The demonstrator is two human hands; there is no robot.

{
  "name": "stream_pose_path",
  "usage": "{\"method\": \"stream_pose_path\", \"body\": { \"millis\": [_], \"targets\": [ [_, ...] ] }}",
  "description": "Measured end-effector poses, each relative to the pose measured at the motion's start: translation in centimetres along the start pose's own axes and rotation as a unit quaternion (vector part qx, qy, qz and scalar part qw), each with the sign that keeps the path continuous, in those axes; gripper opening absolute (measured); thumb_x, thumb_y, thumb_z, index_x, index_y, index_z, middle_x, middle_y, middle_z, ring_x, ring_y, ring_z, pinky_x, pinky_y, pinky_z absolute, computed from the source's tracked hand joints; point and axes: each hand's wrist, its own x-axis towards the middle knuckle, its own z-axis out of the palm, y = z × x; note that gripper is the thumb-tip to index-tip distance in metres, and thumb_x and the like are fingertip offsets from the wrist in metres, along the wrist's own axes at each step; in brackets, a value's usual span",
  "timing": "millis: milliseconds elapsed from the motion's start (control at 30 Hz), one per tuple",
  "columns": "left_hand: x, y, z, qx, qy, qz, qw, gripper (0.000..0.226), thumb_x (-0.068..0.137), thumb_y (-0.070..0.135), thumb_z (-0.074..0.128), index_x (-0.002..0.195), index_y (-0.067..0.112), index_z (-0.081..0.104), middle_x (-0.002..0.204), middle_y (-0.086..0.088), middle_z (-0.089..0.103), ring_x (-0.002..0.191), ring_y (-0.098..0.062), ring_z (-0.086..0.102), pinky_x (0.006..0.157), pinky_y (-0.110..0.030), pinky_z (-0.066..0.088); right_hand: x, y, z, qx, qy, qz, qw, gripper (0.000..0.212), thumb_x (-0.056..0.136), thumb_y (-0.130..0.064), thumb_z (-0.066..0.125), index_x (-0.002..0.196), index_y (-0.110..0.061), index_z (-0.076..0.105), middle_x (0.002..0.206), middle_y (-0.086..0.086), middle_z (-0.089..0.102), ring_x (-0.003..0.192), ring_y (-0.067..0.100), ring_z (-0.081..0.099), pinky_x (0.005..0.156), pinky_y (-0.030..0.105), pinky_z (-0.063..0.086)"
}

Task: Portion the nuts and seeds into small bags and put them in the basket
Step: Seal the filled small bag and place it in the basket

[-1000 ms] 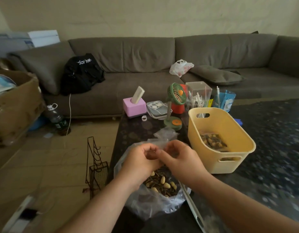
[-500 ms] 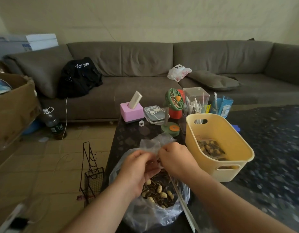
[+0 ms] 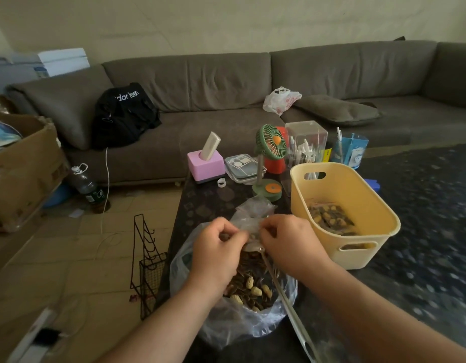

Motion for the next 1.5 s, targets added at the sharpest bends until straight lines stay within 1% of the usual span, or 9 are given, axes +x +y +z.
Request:
{"method": "stream_pose_path", "body": {
  "millis": [100,200,433,600,800,933,1133,1333,1500],
  "targets": [
    [0.0,-0.6,-0.9,0.102,-0.089,0.144,0.98,0.025,0.083,0.047,0.081,0.093,0.036,0.061,0.136,0.02,0.056,0.133,0.002,0.045,0.106,-0.02,0.036,-0.4,0.3,-0.5,0.033,-0.017,0.017,0.999,0.013,0.097,-0.027,0.067,0.091,-0.026,0.078,0.077,-0.01,0.07,0.07,0.005,0.065,0.063,0.02,0.053],
    [0.0,-1.2,-1.5,0.237,-0.177,0.247,0.923,0.084,0.07,0.067,0.082,0.14,0.046,0.04,0.164,0.029,0.023,0.159,-0.001,0.006,0.125,-0.029,0.014,-1.0,0.3,-0.7,0.085,-0.056,0.049,0.994,0.015,0.094,-0.028,0.069,0.083,-0.029,0.078,0.072,-0.009,0.072,0.068,0.006,0.067,0.06,0.021,0.054],
    [-0.5,-1.0,-1.8,0.205,-0.177,0.184,0.945,0.072,0.079,0.053,0.087,0.138,0.051,0.046,0.111,0.03,0.054,0.105,0.015,0.051,0.08,-0.004,0.041,-2.2,0.5,-1.6,0.174,-0.097,0.051,0.979,0.022,0.095,-0.016,0.071,0.109,-0.034,0.072,0.079,-0.004,0.075,0.067,0.01,0.073,0.067,0.03,0.064],
    [-0.2,-0.7,-2.5,0.189,-0.184,0.154,0.952,0.066,0.076,0.053,0.088,0.132,0.049,0.054,0.113,0.025,0.058,0.1,0.006,0.058,0.075,-0.01,0.045,-2.6,1.0,-1.9,0.209,-0.109,0.031,0.971,0.016,0.103,-0.021,0.064,0.112,-0.032,0.07,0.081,-0.001,0.076,0.07,0.013,0.073,0.069,0.03,0.063],
    [1.0,-2.3,-4.7,0.191,-0.238,0.057,0.951,0.036,0.086,0.03,0.081,0.113,0.045,0.065,0.108,0.016,0.069,0.098,-0.003,0.066,0.084,-0.03,0.055,-3.2,4.7,-1.6,-0.126,-0.234,-0.111,0.958,0.03,0.107,-0.021,0.054,0.126,-0.041,0.066,0.12,-0.016,0.062,0.105,0.002,0.061,0.092,0.021,0.053],
    [1.0,-3.0,-6.2,0.302,-0.3,0.012,0.905,0.039,0.086,0.033,0.075,0.119,0.048,0.059,0.109,0.016,0.064,0.093,-0.005,0.063,0.074,-0.026,0.049,-4.0,7.0,0.0,-0.166,-0.281,-0.182,0.928,0.049,0.097,0.0,0.061,0.124,-0.04,0.069,0.113,-0.019,0.049,0.101,0.0,0.053,0.085,0.011,0.047],
    [0.8,-3.3,-7.0,0.35,-0.338,-0.016,0.873,0.039,0.083,0.04,0.075,0.114,0.053,0.056,0.117,0.015,0.06,0.1,-0.006,0.061,0.079,-0.028,0.054,-3.9,7.4,-0.4,-0.135,-0.239,-0.201,0.94,0.027,0.101,-0.016,0.062,0.112,-0.04,0.066,0.113,-0.023,0.051,0.1,-0.001,0.054,0.085,0.015,0.048],
    [-0.9,-3.3,-6.6,0.425,-0.416,0.02,0.804,0.049,0.08,0.037,0.084,0.116,0.052,0.055,0.124,0.022,0.053,0.109,-0.004,0.057,0.092,-0.028,0.055,-3.3,5.9,-1.6,-0.023,0.046,-0.178,0.983,0.025,0.105,-0.027,0.054,0.126,-0.026,0.069,0.112,-0.02,0.06,0.097,0.0,0.057,0.085,0.016,0.045],
    [-1.1,-3.9,-6.2,0.432,-0.387,0.056,0.813,0.026,0.077,0.04,0.085,0.096,0.046,0.068,0.107,0.019,0.059,0.094,-0.004,0.061,0.088,-0.036,0.06,-4.2,4.2,-0.6,-0.02,-0.009,-0.203,0.979,0.045,0.106,-0.048,0.033,0.124,-0.024,0.068,0.115,-0.01,0.069,0.101,0.009,0.064,0.087,0.026,0.052]
  ]
}}
